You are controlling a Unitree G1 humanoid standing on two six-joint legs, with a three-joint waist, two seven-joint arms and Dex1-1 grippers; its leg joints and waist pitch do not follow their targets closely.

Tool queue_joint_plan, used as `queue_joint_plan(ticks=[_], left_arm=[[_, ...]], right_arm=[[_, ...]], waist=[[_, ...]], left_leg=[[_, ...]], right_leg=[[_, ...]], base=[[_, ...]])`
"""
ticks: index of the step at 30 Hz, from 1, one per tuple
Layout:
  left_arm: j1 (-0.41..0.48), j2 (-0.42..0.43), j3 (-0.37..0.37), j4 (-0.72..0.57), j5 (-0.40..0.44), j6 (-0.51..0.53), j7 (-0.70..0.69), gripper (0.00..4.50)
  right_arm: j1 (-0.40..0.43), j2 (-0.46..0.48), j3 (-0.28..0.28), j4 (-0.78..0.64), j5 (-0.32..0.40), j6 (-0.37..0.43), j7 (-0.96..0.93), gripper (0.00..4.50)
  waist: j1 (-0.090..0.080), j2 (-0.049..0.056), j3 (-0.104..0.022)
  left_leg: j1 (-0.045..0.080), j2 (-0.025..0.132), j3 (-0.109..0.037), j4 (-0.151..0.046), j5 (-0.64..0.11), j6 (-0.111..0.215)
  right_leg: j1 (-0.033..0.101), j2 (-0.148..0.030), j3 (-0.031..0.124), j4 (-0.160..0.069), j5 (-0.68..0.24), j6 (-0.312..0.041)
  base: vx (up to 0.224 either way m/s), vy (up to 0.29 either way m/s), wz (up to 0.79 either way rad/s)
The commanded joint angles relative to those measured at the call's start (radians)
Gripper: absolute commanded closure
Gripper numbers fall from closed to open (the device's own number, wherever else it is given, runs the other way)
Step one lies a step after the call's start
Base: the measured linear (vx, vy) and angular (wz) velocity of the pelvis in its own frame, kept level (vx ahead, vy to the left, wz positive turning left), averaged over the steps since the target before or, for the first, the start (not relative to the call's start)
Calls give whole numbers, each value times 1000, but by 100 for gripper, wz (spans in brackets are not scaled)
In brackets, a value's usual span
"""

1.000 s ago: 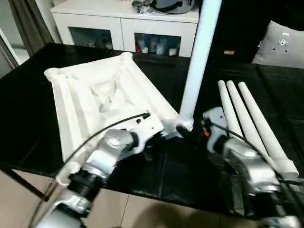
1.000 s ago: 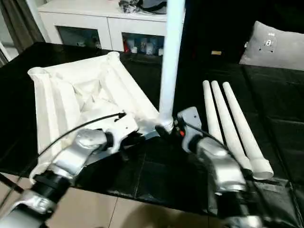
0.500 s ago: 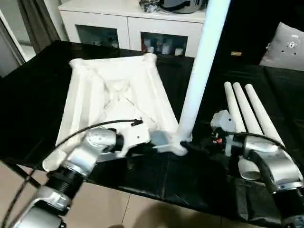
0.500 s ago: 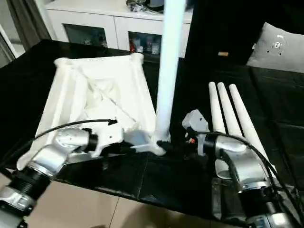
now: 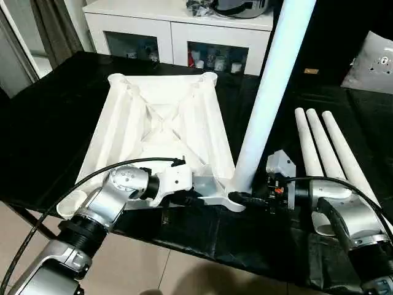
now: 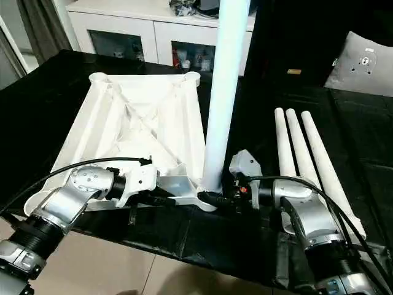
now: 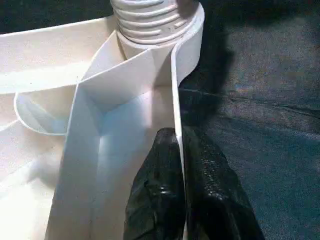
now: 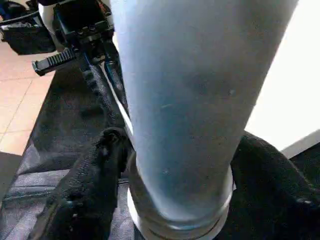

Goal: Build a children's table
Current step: Rotate leg to tighten

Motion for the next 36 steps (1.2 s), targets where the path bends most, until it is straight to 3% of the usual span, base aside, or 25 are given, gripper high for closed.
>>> queue_joint_plan(ticks=[1,5,8,9,11,13,15,17,20,22,24,27,31,32,33,36], left_arm=[[10,-3,-45,21,28,-1,-20,450],[15,-12,-31,18,12,27,-9,450],[33,-38,1,-23,-27,108,17,450],[39,-48,10,-40,-32,140,39,450],[46,-73,27,-63,-36,195,91,450],[48,-133,64,-90,-35,283,206,450],[44,-175,90,-101,-35,347,281,450],[38,-241,125,-119,-25,429,396,450],[22,-295,129,-104,21,435,510,450],[17,-301,118,-94,44,421,527,450],[17,-306,111,-100,55,423,531,450],[20,-296,106,-112,50,416,511,450],[26,-265,92,-112,54,381,479,450],[27,-261,90,-111,54,367,470,450],[28,-242,85,-107,48,323,431,450],[25,-211,73,-100,42,290,378,450]], right_arm=[[1,2,17,3,-2,10,22,156],[22,12,29,-19,17,51,24,185],[43,52,27,-63,45,137,-31,204],[45,72,26,-73,46,156,-63,209],[42,114,18,-83,44,185,-132,214],[21,197,-8,-78,41,241,-272,215],[2,248,-33,-63,36,270,-363,216],[-30,320,-80,-31,28,327,-505,216],[-51,367,-94,9,-12,274,-604,216],[-49,373,-94,16,-19,250,-618,216],[-35,373,-96,8,-13,239,-599,160],[-13,357,-94,-21,-16,232,-571,138],[2,319,-112,-54,-4,204,-526,101],[4,312,-113,-58,-1,199,-517,92],[9,274,-116,-72,14,179,-469,85],[13,216,-112,-83,17,154,-399,54]], waist=[[0,-17,-57],[1,-16,-57],[3,-16,-58],[3,-9,-58],[-3,-13,-54],[-14,-12,-44],[-26,-15,-43],[-35,-15,-42],[-40,-16,-45],[-39,-15,-49],[-35,-14,-54],[-30,-9,-54],[-30,-12,-51],[-31,-13,-50],[-31,-7,-49],[-27,-11,-49]], left_leg=[[-3,59,-14,-63,-71,91],[-3,59,-14,-64,-71,92],[-4,61,-16,-64,-65,88],[-3,61,-16,-64,-68,86],[-3,61,-17,-68,-84,76],[0,56,-17,-74,-141,45],[3,51,-20,-76,-168,18],[3,48,-21,-76,-172,15],[3,43,-21,-73,-160,27],[1,45,-19,-72,-136,45],[-4,48,-19,-70,-96,61],[-5,50,-17,-69,-78,73],[-6,49,-17,-71,-106,75],[-7,48,-18,-72,-120,74],[-4,49,-18,-72,-134,73],[-5,49,-18,-72,-136,79]], right_leg=[[58,-94,55,-62,-211,-188],[59,-94,55,-63,-216,-184],[60,-95,54,-60,-206,-188],[58,-95,54,-61,-207,-192],[58,-94,54,-66,-232,-187],[54,-94,53,-82,-359,-157],[56,-95,49,-92,-465,-124],[52,-93,49,-100,-513,-95],[49,-92,49,-107,-521,-75],[49,-89,52,-101,-452,-78],[54,-87,54,-86,-340,-109],[56,-88,55,-78,-271,-137],[58,-89,54,-83,-302,-135],[59,-90,54,-87,-334,-125],[56,-91,53,-92,-365,-116],[55,-90,54,-95,-393,-99]], base=[[0,0,0],[0,0,0],[0,0,0],[0,0,0],[0,0,0],[0,0,0],[0,0,0],[0,0,0],[0,0,0],[0,0,0],[0,0,0],[0,0,0],[0,0,0],[0,0,0],[0,0,0],[0,0,0]])
